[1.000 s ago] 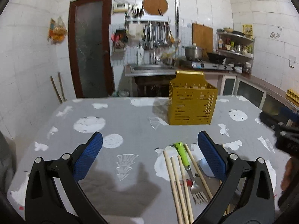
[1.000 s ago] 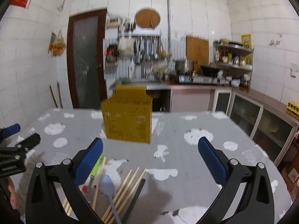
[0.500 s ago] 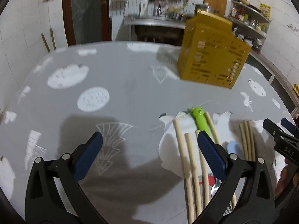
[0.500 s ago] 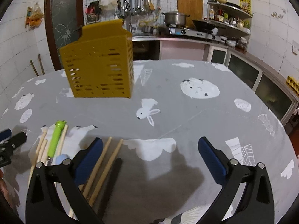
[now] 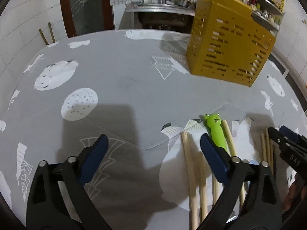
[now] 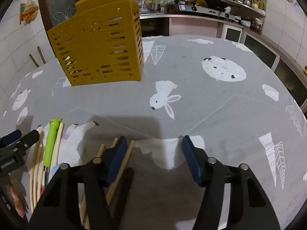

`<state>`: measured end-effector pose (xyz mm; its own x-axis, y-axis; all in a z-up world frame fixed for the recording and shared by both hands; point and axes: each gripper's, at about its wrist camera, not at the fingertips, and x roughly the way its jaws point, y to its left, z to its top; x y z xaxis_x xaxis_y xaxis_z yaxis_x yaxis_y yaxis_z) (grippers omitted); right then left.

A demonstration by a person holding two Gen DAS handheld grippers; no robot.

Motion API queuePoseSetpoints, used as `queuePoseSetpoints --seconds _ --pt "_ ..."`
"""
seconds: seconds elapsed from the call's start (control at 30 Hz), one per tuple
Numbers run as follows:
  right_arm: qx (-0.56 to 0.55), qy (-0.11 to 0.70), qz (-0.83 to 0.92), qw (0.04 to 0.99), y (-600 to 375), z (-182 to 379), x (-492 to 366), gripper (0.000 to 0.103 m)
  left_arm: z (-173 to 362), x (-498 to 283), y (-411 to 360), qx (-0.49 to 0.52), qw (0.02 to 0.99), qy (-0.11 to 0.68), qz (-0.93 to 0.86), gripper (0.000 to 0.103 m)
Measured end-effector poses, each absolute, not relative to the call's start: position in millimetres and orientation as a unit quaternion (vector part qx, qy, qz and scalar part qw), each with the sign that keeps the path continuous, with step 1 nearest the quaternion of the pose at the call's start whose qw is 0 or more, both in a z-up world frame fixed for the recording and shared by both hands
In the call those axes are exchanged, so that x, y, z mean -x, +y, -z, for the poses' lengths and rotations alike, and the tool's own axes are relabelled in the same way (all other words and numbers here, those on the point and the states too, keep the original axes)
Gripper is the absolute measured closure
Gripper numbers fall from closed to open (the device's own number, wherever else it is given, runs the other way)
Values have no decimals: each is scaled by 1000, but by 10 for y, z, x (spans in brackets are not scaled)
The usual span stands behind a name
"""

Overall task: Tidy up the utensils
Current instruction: 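Close the right gripper on a wooden chopstick while the left gripper closes on another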

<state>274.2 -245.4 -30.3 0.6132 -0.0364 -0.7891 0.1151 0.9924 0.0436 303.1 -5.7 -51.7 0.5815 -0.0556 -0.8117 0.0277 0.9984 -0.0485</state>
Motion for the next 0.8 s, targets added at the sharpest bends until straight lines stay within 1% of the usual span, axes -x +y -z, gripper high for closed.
queuePoseSetpoints --seconds 0.07,0.13,0.2,0.23,0.33,0.63,0.67,0.77,0.8 --pt "-49 443 37 894 -2433 295 -2743 54 553 -3055 -55 15 884 468 23 21" --pt "-57 448 34 892 -2437 292 -2757 60 549 -3057 -57 13 885 464 24 21" --pt "-68 454 32 888 -2435 294 -2767 64 550 -3069 -36 15 885 464 23 27" --pt "-72 455 33 887 -2431 289 -2770 67 549 -3070 -23 18 885 464 24 27" --pt "-76 460 29 884 -2390 290 -2749 69 529 -3081 41 34 883 467 28 32" --pt "-67 459 37 885 -2280 293 -2699 71 515 -3074 -27 44 873 485 19 43" --pt "-62 458 39 886 -2263 295 -2697 71 514 -3053 -62 41 873 485 18 46" --pt "-55 454 47 888 -2214 306 -2701 76 519 -3031 -155 25 873 486 16 54" --pt "-55 454 47 888 -2202 304 -2701 80 517 -3019 -186 20 873 486 16 57"
